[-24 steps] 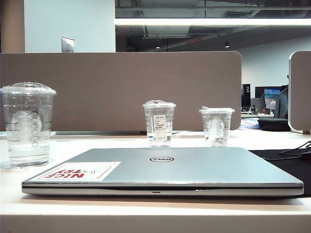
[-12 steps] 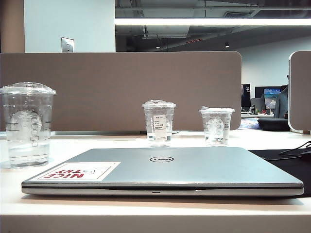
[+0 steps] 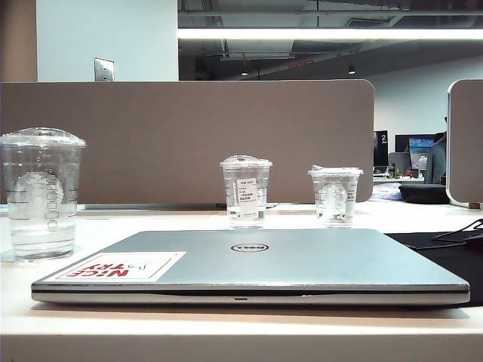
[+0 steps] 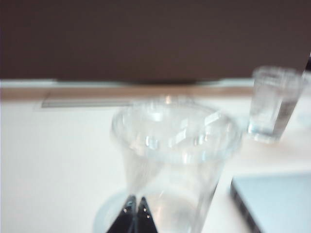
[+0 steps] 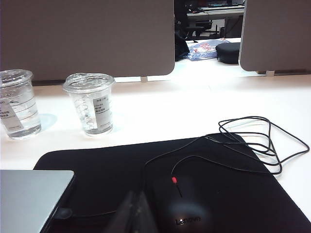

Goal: Pick up the coffee cup on the left and place it on the left side of the laptop.

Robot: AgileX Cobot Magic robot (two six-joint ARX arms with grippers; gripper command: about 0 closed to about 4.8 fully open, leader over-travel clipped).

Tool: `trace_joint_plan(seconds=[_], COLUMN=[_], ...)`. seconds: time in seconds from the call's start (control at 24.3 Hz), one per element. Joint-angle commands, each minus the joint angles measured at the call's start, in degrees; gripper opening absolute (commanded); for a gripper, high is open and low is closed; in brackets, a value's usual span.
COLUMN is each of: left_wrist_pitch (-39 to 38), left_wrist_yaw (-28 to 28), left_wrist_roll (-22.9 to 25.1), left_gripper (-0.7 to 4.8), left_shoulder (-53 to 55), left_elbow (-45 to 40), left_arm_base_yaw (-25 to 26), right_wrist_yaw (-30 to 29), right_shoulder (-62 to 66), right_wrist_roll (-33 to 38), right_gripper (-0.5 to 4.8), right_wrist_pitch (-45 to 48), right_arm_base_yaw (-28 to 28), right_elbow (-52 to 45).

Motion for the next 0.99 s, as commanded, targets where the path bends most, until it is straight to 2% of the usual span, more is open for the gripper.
trace_joint_plan(seconds=[0.04,0.12,0.21,0.25,0.37,0.58,0.78,0.99], left_wrist_pitch=[-19.47,-27.93,-36.44,-38.42,-44.87,-57.51,-64.22,-65.48], left_wrist_yaw=[-4.26,-5.62,-7.52,-8.11,-10.58,-10.69,-10.62,-10.69], left_wrist_roll=[1.38,2.84,6.47,6.93,6.64,5.4,5.35,5.14], left_gripper=[-0.05,-0.05,-0.05,-0.05,-0.05,-0.05,-0.05,-0.05], left_shoulder=[-10.25,-16.79,-25.55,-28.15,-36.98,-53.11,-59.12,-58.97], left_elbow=[0.11,0.11,0.11,0.11,0.11,0.13,0.13,0.11], left_arm_base_yaw=[0.11,0.11,0.17,0.2,0.77,1.01,0.9,0.83], right_wrist_yaw=[0.07,0.07,0.07,0.07,0.07,0.07,0.07,0.07], right_shoulder=[-0.09,-0.09,-0.09,-0.09,-0.09,-0.09,-0.09,-0.09], right_wrist_roll=[0.0,0.0,0.0,0.0,0.0,0.0,0.0,0.0], right_gripper=[-0.05,-0.05,-0.05,-0.05,-0.05,-0.05,-0.05,-0.05], right_wrist_pitch=[1.03,1.03,1.01,1.01,1.01,1.01,1.01,1.01], right_arm_base_yaw=[0.02,0.02,0.04,0.04,0.04,0.04,0.04,0.04], right_elbow=[-0.24,-0.24,-0.24,-0.24,-0.24,-0.24,-0.24,-0.24])
